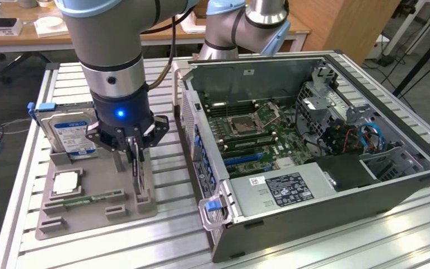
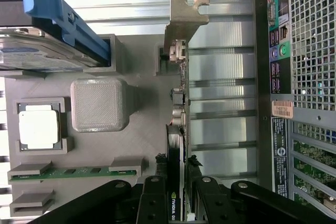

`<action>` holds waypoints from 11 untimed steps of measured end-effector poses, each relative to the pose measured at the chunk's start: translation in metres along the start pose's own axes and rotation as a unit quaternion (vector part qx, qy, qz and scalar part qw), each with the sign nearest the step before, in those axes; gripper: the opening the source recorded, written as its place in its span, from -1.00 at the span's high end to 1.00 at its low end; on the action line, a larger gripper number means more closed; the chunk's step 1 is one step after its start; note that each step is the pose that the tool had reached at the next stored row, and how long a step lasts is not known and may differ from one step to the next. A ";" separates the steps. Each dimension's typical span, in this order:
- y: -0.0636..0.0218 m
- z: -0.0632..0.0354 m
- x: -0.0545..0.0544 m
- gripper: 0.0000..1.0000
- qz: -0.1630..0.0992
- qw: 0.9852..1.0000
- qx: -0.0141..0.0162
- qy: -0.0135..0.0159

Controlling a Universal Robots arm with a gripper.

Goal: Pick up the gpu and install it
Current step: 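Pick up the gpu and move the gpu toward the slot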

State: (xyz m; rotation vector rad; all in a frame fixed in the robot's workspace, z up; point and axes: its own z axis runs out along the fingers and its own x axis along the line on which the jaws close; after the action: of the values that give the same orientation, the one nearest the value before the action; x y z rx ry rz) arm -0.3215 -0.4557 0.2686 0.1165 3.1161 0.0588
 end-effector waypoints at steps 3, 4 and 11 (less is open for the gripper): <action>0.0000 -0.0002 0.000 0.48 0.000 1.000 0.000 0.000; 0.0000 -0.0010 0.000 0.48 0.000 1.000 0.000 0.000; 0.0003 -0.0083 0.000 0.48 0.000 1.000 0.000 0.000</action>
State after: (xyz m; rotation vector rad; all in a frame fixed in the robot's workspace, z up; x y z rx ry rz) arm -0.3215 -0.4557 0.2770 0.1165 3.1162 0.0588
